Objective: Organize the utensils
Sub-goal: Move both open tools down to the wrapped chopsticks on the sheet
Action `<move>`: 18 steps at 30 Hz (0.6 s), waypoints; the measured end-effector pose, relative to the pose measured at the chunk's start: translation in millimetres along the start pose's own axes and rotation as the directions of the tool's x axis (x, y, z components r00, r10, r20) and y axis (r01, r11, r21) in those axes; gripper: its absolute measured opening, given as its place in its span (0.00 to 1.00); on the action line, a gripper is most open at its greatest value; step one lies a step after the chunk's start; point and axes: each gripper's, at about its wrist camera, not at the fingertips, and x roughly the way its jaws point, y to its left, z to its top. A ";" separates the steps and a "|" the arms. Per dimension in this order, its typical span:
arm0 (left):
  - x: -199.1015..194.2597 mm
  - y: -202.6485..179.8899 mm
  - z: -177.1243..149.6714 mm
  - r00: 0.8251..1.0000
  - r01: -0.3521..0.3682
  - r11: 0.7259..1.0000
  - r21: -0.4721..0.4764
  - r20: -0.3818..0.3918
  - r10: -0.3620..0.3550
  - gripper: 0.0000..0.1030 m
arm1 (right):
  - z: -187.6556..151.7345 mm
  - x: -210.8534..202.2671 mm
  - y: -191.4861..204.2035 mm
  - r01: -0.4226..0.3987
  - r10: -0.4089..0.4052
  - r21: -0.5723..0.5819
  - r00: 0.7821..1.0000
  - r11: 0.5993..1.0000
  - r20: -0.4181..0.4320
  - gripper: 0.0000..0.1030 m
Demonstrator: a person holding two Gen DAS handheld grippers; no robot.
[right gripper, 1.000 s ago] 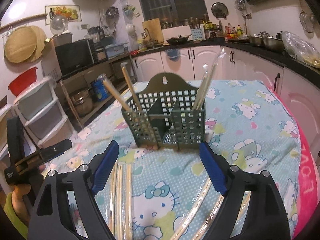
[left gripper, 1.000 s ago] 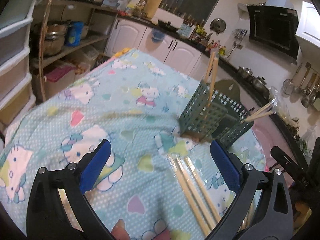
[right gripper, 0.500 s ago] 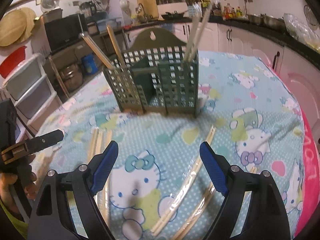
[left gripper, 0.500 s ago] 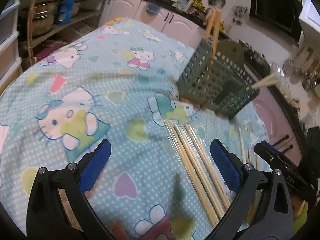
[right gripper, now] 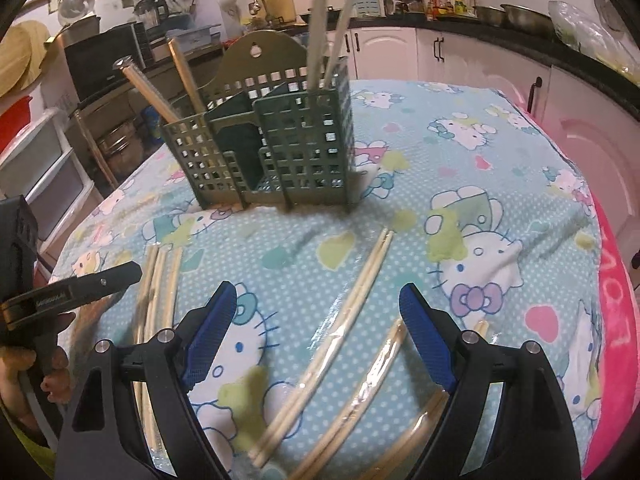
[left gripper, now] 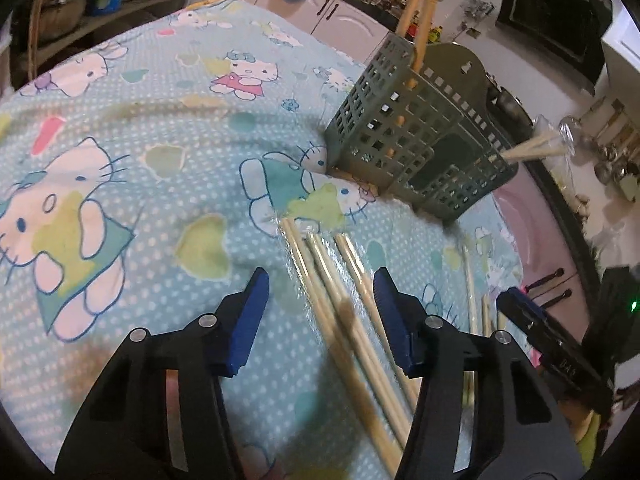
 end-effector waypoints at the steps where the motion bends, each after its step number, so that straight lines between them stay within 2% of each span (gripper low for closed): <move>1: 2.6 1.0 2.8 1.000 0.005 1.000 -0.012 -0.003 -0.005 0.41 | 0.9 0.4 -1.6 0.004 -0.004 0.003 1.000 1.000 -0.001 0.78; 8: 19.3 11.6 20.6 0.999 0.040 0.994 -0.105 -0.020 -0.043 0.40 | 9.7 11.4 -10.9 0.028 -0.028 0.005 0.999 1.000 -0.039 0.78; 14: 27.6 16.4 31.0 0.998 0.051 0.989 -0.141 -0.017 -0.054 0.35 | 22.4 36.3 -21.6 0.039 -0.034 0.040 0.994 0.998 -0.107 0.68; 18: 30.5 22.4 36.9 0.998 0.053 0.985 -0.165 -0.016 -0.056 0.28 | 32.0 58.1 -30.4 0.048 -0.035 0.081 0.987 0.996 -0.156 0.68</move>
